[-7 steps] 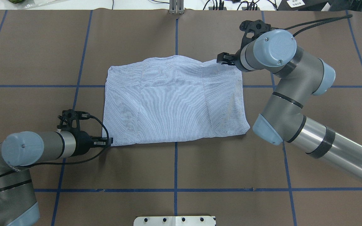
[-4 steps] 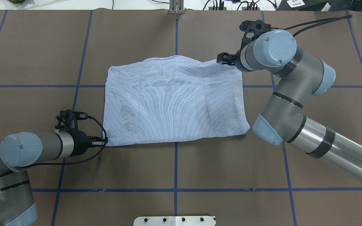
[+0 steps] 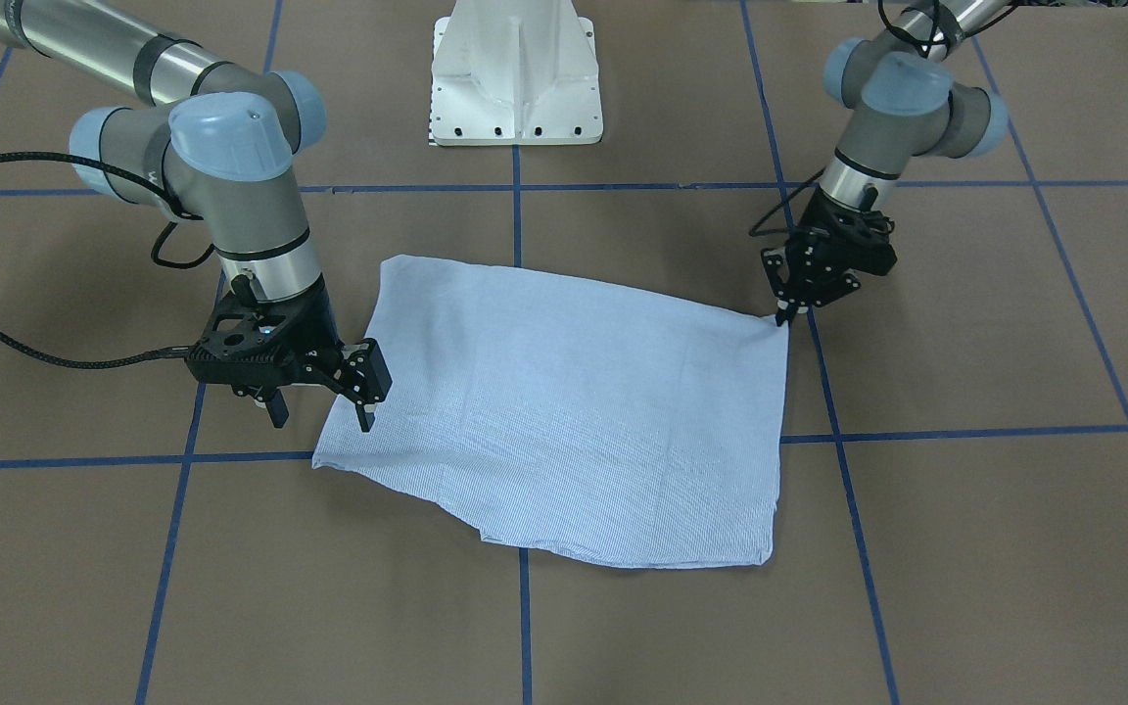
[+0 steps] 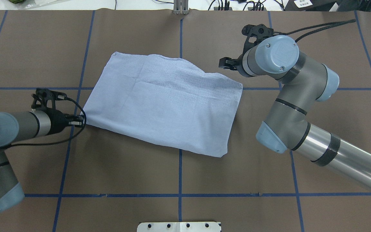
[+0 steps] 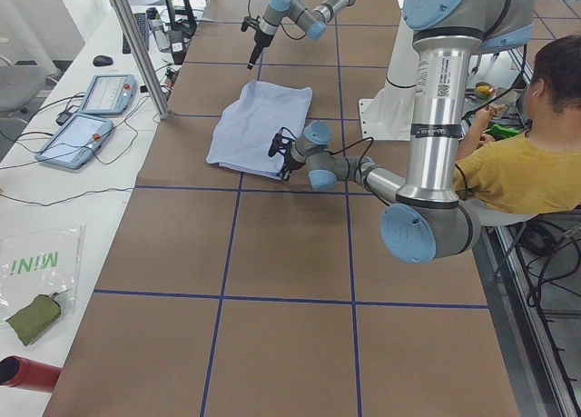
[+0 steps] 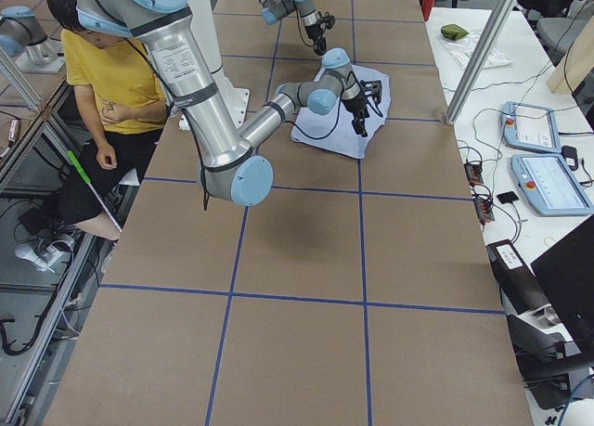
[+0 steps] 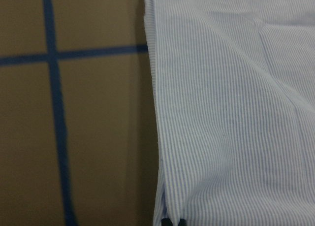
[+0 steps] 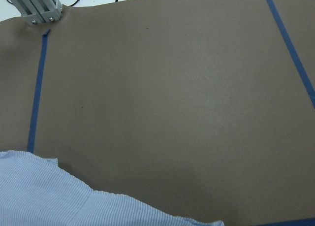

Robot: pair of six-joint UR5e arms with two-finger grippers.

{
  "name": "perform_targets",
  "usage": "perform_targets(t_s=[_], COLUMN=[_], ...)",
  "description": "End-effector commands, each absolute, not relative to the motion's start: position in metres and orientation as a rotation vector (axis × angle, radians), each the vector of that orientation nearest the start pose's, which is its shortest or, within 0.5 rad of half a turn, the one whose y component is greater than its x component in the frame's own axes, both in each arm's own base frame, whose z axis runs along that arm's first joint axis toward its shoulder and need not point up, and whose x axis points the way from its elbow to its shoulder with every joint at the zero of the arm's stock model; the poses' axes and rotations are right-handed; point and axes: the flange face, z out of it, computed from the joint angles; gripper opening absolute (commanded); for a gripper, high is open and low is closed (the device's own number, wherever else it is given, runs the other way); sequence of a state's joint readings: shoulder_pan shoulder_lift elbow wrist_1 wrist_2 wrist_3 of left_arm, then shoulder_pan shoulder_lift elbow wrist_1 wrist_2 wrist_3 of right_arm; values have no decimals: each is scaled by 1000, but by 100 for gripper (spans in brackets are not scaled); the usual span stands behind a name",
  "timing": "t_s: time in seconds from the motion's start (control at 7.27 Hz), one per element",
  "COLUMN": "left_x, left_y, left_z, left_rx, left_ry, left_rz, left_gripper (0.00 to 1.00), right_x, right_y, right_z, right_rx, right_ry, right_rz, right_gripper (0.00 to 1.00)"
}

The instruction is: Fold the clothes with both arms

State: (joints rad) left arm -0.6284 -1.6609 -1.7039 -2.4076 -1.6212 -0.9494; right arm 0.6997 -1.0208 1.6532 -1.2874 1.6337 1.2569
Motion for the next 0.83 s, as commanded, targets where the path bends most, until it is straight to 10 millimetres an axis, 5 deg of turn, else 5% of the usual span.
perform_targets(t_s=[0.0,0.28,0.55,0.69], left_x=[353,391,422,432], left_y=[-562,-686,-748,-758], left_z=[468,438,363,349], left_rx=[683,681,706,699], left_ry=[728,650,649,651], left_rz=[0,-60,-89,-91], left_gripper=[0,0,0,0], right_x=[-448,-463,-473,-481], right_y=[-510,-494,-476,-467], right_z=[256,244,231,225], right_rx=[403,396,389,388], right_ry=[-872,-899,-931,-945], right_rz=[328,356,363,368], right_gripper=[100,100,100,100])
